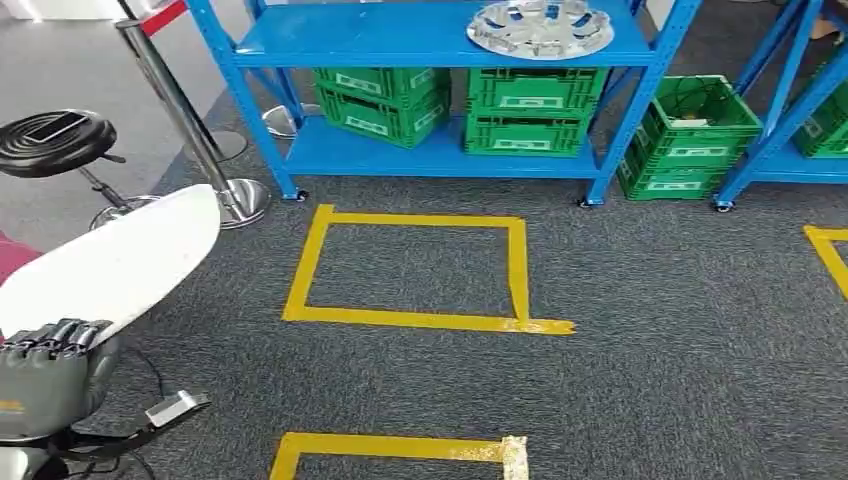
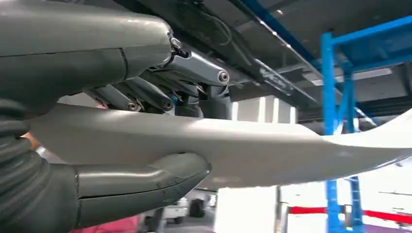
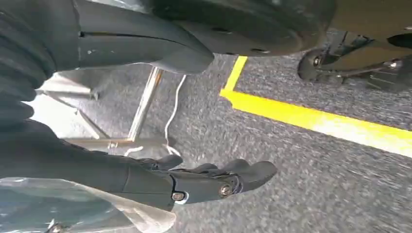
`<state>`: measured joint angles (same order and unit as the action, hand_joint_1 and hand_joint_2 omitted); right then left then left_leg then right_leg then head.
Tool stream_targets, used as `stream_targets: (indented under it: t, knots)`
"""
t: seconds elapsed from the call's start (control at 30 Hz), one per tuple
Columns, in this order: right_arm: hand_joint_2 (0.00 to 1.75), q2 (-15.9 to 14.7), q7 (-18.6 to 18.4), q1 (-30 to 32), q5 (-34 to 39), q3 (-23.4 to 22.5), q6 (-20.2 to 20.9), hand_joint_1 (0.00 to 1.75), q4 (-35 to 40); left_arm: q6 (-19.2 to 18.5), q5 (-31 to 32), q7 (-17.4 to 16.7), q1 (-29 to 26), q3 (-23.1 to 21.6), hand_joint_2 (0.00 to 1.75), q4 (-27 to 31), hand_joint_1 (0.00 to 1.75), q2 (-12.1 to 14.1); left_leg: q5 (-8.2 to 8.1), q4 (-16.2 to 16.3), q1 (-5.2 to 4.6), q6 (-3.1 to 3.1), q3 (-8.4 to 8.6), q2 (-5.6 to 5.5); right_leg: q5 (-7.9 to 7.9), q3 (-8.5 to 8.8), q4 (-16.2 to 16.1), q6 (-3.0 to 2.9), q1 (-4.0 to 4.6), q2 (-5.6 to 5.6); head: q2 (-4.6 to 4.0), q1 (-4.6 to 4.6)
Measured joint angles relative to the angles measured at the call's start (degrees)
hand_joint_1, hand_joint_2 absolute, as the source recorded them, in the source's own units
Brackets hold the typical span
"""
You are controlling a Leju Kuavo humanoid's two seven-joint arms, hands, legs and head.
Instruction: Take the parts from the cabinet and place them on the table.
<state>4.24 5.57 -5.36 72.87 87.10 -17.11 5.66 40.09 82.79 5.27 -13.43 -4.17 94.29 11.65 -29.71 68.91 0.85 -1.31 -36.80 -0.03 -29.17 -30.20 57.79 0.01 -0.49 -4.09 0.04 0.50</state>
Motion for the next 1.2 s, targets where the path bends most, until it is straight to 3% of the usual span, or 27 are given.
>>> stream_targets:
  t: [0.03,0.07,0.1,0.2,0.23,0.27,0.3,0.37,0.4,0.43,0.47,0.53,0.57,0.6,0.7,0.73,0.77,0.8,0.87,0.9,0.93,1.0,1.03,1.07,1.1,1.13,1.2]
  knots:
    - [1.75,0.0,0.0,0.0,-0.1,0.0,0.0,0.00,0.0,0.0,0.0,-0.2,0.1,0.0,1.75,0.0,1.75,0.0,2.63,-6.0,-0.26,0.49,3.11,1.60,-0.16,0.28,0.0,0.08,0.07,-0.62,0.00,0.04]
    - [1.75,0.0,0.0,0.0,-0.2,0.0,0.1,0.00,0.0,0.0,0.0,-0.3,0.2,0.0,1.75,0.0,1.75,0.0,2.71,-9.5,-0.87,0.95,4.89,5.33,-0.32,0.36,0.0,0.26,0.27,-1.13,0.00,0.02]
    - [1.75,0.0,0.0,0.0,-0.3,0.0,0.1,0.00,0.0,0.0,0.1,-0.5,0.6,0.0,1.75,0.0,1.75,0.0,2.36,-10.5,-1.44,1.23,5.14,6.12,-0.45,0.19,0.2,0.52,0.69,-1.61,0.00,0.00]
    - [1.75,-0.1,0.0,0.0,-0.3,0.0,0.1,0.00,0.0,0.0,0.2,-0.6,0.6,0.2,1.75,0.0,1.75,0.0,2.51,-10.4,-1.47,1.80,4.18,3.89,-0.45,0.56,-0.2,1.09,0.79,-3.89,0.00,0.15]
    - [1.75,-0.2,0.0,-0.1,-0.3,0.0,0.1,0.00,-0.1,0.0,0.2,-0.6,0.6,0.2,1.75,0.1,1.75,0.0,2.98,-11.1,-0.81,2.36,4.60,3.03,-1.02,0.38,-0.1,1.64,0.74,-3.47,0.02,0.06]
    - [1.75,-0.2,0.0,-0.2,-0.3,0.0,0.1,0.00,-0.1,0.0,0.2,-0.6,0.6,0.2,1.75,0.1,1.75,-0.1,3.12,-11.2,-0.74,2.63,4.55,2.54,-1.90,-0.13,0.9,1.90,0.60,0.02,0.00,0.33]
    - [1.75,-0.2,0.1,-0.3,-0.3,0.0,0.1,0.00,0.0,0.0,0.3,-0.6,0.9,0.2,1.75,0.1,1.75,-0.1,3.28,-11.2,-0.62,2.93,4.40,1.88,-3.98,-1.56,4.4,1.94,0.48,2.63,0.00,0.57]
    - [1.75,-0.2,0.1,-0.1,-0.3,0.0,0.2,0.00,0.0,0.0,0.5,-0.6,1.1,0.2,1.75,0.1,1.75,-0.2,3.39,-11.2,-0.67,3.15,4.16,0.38,-7.98,-6.06,13.7,2.14,0.40,4.00,0.00,0.66]
    - [1.75,-0.2,0.0,0.0,-0.3,0.0,0.2,0.00,0.0,0.0,0.5,-0.6,1.0,0.2,1.75,0.1,1.75,-0.2,3.40,-11.1,-0.72,3.16,4.11,-0.71,-8.87,-8.28,17.7,2.18,0.41,4.06,0.00,0.63]
    - [1.75,-0.2,0.0,0.1,-0.3,0.0,0.3,0.00,0.0,0.0,0.5,-0.6,1.0,0.2,1.75,0.1,1.75,-0.2,3.41,-11.1,-0.73,3.16,4.15,-1.54,-8.11,-8.85,18.2,2.17,0.41,4.06,0.00,0.61]
    - [1.75,-0.2,0.0,0.1,-0.2,0.0,0.3,0.00,0.0,0.0,0.4,-0.6,1.1,0.2,1.75,0.1,1.75,-0.2,3.41,-11.1,-0.72,3.16,4.20,-2.29,-6.41,-8.31,16.5,2.10,0.40,4.09,0.00,0.63]
    - [1.75,-0.2,-0.2,0.1,-0.2,0.0,0.3,0.00,0.0,0.0,0.0,-0.6,1.1,0.2,1.75,0.1,1.75,-0.3,3.31,-10.8,-0.66,3.00,4.30,-4.18,-0.10,-3.97,6.1,1.83,0.22,5.25,0.00,0.63]
    - [1.75,-0.2,-0.2,0.0,-0.1,0.0,0.3,0.00,0.0,0.0,-0.1,-0.5,1.2,0.2,1.75,0.1,1.75,-0.3,3.21,-10.6,-0.60,2.82,4.18,-4.79,1.23,-2.31,1.9,1.74,-0.03,7.90,0.00,0.68]
    - [1.75,-0.2,-0.2,0.0,0.0,0.0,0.3,0.00,0.0,0.0,-0.3,-0.3,1.4,0.2,1.75,0.1,1.75,-0.3,3.09,-10.2,-0.95,2.44,3.85,-5.54,0.38,-1.53,0.6,1.69,-0.37,9.46,0.00,0.55]
    - [1.75,-0.2,-0.2,-0.1,0.4,0.0,0.0,0.00,0.0,0.0,-0.7,0.2,1.6,0.3,1.75,0.1,1.75,-0.5,3.77,-10.5,-0.41,1.31,3.18,-7.52,0.27,-0.95,0.6,1.29,0.04,7.71,0.00,0.57]
    - [1.75,-0.2,-0.2,-0.1,0.4,0.0,-0.1,0.00,0.0,0.0,-0.8,0.4,1.7,0.4,1.75,0.1,1.75,-0.5,3.66,-10.3,-0.58,1.06,2.96,-7.91,0.53,-0.73,0.1,0.87,-0.44,6.90,0.00,0.61]
    - [1.75,-0.2,-0.1,-0.1,0.5,0.0,-0.1,0.00,0.0,0.0,-0.9,0.5,1.7,0.4,1.75,0.1,1.75,-0.6,3.00,-9.5,-0.83,0.80,2.80,-4.70,0.68,-0.54,-0.2,0.54,-0.50,6.14,0.00,0.35]
    - [1.75,-0.1,0.1,-0.1,0.6,0.0,-0.2,0.00,0.0,0.0,-1.0,0.5,2.2,0.4,1.75,0.0,1.75,-0.5,1.27,-6.9,-0.87,0.49,1.66,-2.30,0.58,-0.48,-0.2,0.15,-0.48,5.37,0.00,-0.35]
    - [1.75,-0.2,0.2,0.2,0.7,0.0,-0.3,0.00,0.0,0.0,-1.2,0.8,2.8,0.3,1.75,0.0,1.75,-0.7,-3.18,2.2,-0.50,-0.04,-2.58,-0.78,0.41,-0.46,-0.2,-0.10,-0.34,3.55,0.00,-0.37]
    - [1.75,-0.2,0.2,0.3,0.8,0.0,-0.3,0.00,0.0,0.0,-1.3,0.9,2.8,0.3,1.75,0.0,1.75,-0.7,-4.48,6.1,-0.30,-0.23,-4.41,-0.65,0.34,-0.47,-0.2,-0.14,-0.32,2.66,0.00,-0.39]
    - [1.75,-0.2,0.2,0.4,1.0,0.0,-0.4,0.00,0.0,0.0,-1.3,1.0,2.8,0.2,1.75,0.0,1.75,-0.7,-4.33,7.3,-0.19,-0.37,-4.96,-0.61,0.26,-0.42,-0.2,-0.13,-0.31,1.93,0.00,-0.42]
    - [1.75,-0.2,0.2,0.4,1.4,0.0,-0.4,0.00,0.0,0.0,-1.4,1.2,3.1,0.1,1.75,0.0,1.75,-0.9,-0.58,2.5,-0.06,-0.34,-2.54,-0.17,-0.01,-0.12,-0.2,0.08,-0.31,0.51,0.00,-0.42]
    - [1.75,-0.2,0.3,0.4,1.6,0.0,-0.4,0.00,0.0,0.0,-1.4,1.2,3.2,0.0,1.75,0.0,1.75,-1.0,2.35,-3.3,-0.10,-0.14,0.44,0.76,-0.25,0.25,-0.2,0.26,-0.31,-0.21,0.00,-0.39]
    - [1.75,-0.2,0.3,0.4,1.6,0.0,-0.3,0.00,0.0,0.0,-1.4,1.2,3.4,-0.1,1.75,0.0,1.75,-1.0,4.28,-8.5,-0.27,0.15,3.06,3.28,-0.49,0.61,-0.2,0.50,-0.21,-0.76,0.00,-0.41]
    - [1.75,-0.3,0.4,0.4,1.7,0.0,-0.4,0.00,0.0,0.0,-1.4,1.3,3.8,-0.2,1.75,0.0,1.75,-1.1,2.97,-9.7,-1.16,0.39,3.69,5.28,-0.73,0.69,-0.1,0.87,0.26,-1.35,0.00,-0.52]
    - [1.75,-0.3,0.4,0.4,1.7,0.0,-0.4,0.00,0.0,0.0,-1.4,1.3,4.1,-0.2,1.75,0.0,1.75,-1.2,3.18,-9.9,-1.09,1.11,3.42,4.75,-0.80,0.56,0.0,1.07,0.43,-1.87,0.02,-0.50]
    - [1.75,-0.4,0.4,0.4,1.7,0.0,-0.4,0.00,-0.1,0.0,-1.4,1.3,4.0,-0.2,1.75,0.0,1.75,-1.3,3.13,-9.9,-1.23,1.64,3.05,3.39,-0.81,0.94,-0.4,1.48,0.46,-3.26,0.00,-0.22]
